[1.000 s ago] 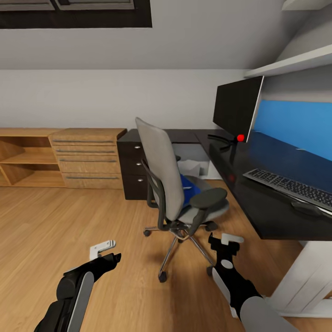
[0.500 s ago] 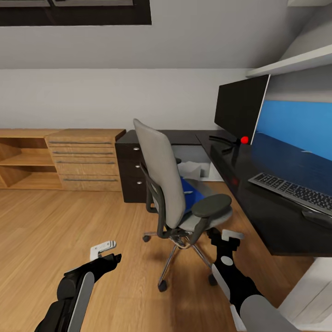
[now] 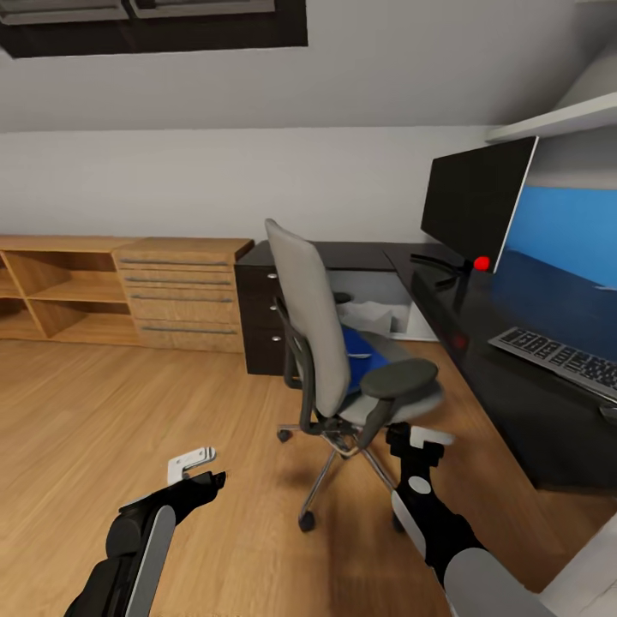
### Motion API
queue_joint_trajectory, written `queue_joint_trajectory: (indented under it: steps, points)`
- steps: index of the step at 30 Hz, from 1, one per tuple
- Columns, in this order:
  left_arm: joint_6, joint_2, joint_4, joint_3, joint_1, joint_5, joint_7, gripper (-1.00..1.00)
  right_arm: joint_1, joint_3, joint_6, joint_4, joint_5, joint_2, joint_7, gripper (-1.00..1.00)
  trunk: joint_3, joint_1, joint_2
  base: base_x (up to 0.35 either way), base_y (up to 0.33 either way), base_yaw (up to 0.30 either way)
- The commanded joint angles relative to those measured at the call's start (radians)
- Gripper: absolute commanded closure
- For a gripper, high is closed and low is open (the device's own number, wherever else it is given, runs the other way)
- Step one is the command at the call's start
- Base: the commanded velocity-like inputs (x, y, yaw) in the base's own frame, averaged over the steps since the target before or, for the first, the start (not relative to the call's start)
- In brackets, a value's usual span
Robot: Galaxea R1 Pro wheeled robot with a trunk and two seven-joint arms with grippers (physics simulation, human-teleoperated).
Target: In the bedroom, organize the workspace by keeping the computer under the desk, ensuring the monitor is on the desk, placing the keyboard on the desk next to the monitor, placing the mouse on the desk next to the keyboard, moving the folder from the swivel chair onto the desk next to the mouse, stacking the notebook on top of the folder with the pen on top of the notebook, and positioning the swivel chair next to the desk.
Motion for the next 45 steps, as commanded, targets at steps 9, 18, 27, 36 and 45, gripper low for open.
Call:
queue_joint_trajectory:
  steps: [9,18,27,36,45]
  points:
    - [0.002,-0.001,-0.001,0.001,-0.001,0.011,0.006,-1.0,-0.001,0.006,-0.005,0.001,-0.01,0.014,-0.006,-1.0,-0.001,0.0,0.0,-0.044,0.119,0.279]
    - [0.003,-0.002,0.004,0.001,-0.001,0.01,0.007,-1.0,-0.001,0.006,-0.005,0.0,-0.01,0.02,-0.006,-1.0,-0.001,0.0,0.0,-0.017,0.04,0.279]
    - [0.004,-0.002,0.01,0.001,-0.001,0.01,0.008,-1.0,-0.001,0.006,-0.005,0.002,-0.012,0.028,-0.005,-1.0,-0.001,0.0,0.0,0.0,0.0,0.279]
    - [0.004,-0.002,0.011,0.001,-0.001,0.01,0.008,-1.0,-0.001,0.006,-0.005,0.002,-0.012,0.028,-0.006,-1.0,-0.001,0.0,0.0,0.0,0.0,0.279]
    - [0.003,-0.002,0.012,0.0,-0.001,0.01,0.008,-1.0,-0.001,0.006,-0.005,0.002,-0.011,0.028,-0.005,-1.0,-0.003,0.0,0.0,0.0,0.0,0.279]
